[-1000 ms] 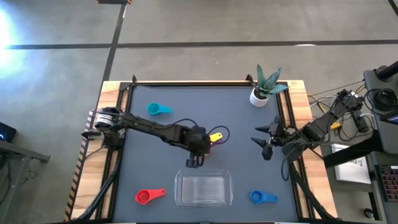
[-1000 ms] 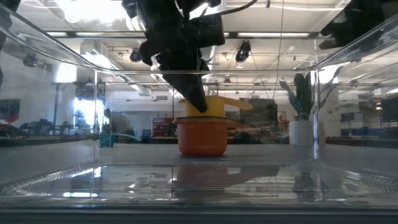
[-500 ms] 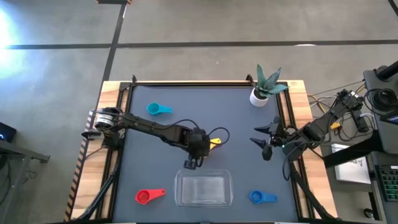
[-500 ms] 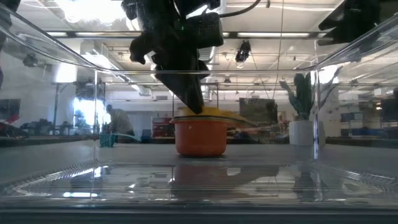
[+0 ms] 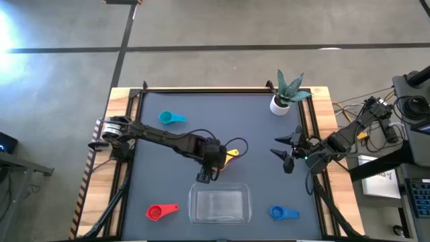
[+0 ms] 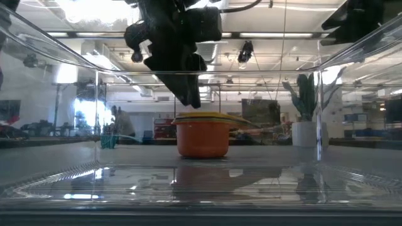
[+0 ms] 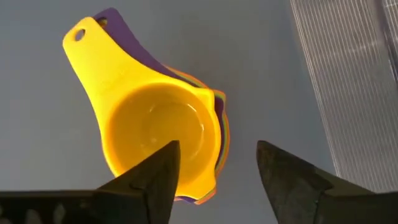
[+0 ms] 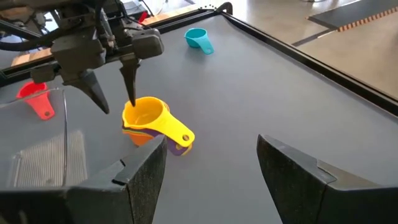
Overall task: Nest measuring cups in basket
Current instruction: Stack the light blue measuring cup on the yellow measuring cup
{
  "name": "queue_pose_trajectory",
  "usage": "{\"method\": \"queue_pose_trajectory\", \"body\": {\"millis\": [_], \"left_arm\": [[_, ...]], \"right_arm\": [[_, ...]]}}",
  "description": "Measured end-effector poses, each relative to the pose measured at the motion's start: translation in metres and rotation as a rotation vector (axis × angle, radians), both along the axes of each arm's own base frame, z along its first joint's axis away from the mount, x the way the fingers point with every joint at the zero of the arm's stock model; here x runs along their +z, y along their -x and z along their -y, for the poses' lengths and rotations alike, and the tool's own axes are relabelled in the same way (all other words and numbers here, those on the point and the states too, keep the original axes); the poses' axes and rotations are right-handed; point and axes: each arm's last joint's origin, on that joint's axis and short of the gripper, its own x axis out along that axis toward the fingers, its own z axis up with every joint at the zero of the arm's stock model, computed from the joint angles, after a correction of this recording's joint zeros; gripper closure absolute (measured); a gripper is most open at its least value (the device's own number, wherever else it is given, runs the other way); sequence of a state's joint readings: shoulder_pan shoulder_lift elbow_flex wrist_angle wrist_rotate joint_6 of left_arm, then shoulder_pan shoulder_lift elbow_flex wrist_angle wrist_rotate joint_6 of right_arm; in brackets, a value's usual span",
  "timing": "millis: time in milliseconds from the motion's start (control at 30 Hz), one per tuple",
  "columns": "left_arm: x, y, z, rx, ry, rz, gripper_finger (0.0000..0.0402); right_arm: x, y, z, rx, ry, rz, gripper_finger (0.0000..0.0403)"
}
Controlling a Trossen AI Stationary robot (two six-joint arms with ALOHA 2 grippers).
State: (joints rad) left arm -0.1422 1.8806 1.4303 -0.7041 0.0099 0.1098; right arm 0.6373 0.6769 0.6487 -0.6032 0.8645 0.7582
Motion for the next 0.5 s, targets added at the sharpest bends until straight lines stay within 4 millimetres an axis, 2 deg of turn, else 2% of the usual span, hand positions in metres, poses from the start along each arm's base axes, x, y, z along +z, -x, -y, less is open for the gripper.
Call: {"method": "queue_pose_trajectory", "body": {"millis": [267,400,500], "left_arm": [[0.011,0.006,0.008,-0.007,0.009,-0.012,0.0188],[0.037,0.024,0.004,0.016,-0.040,0.000,0.0187],[0.055,0.042,-0.010,0.056,-0.116,0.068,0.0187]], "right_arm": [[0.000,0.000,0.000,0.006,0.012,-0.005,0.0165],[0.000,0.000,0.000,0.007,0.009,-0.005,0.0165],[-0.001,-0.001,-0.001,0.006,0.010,-0.007,0.0165]]}}
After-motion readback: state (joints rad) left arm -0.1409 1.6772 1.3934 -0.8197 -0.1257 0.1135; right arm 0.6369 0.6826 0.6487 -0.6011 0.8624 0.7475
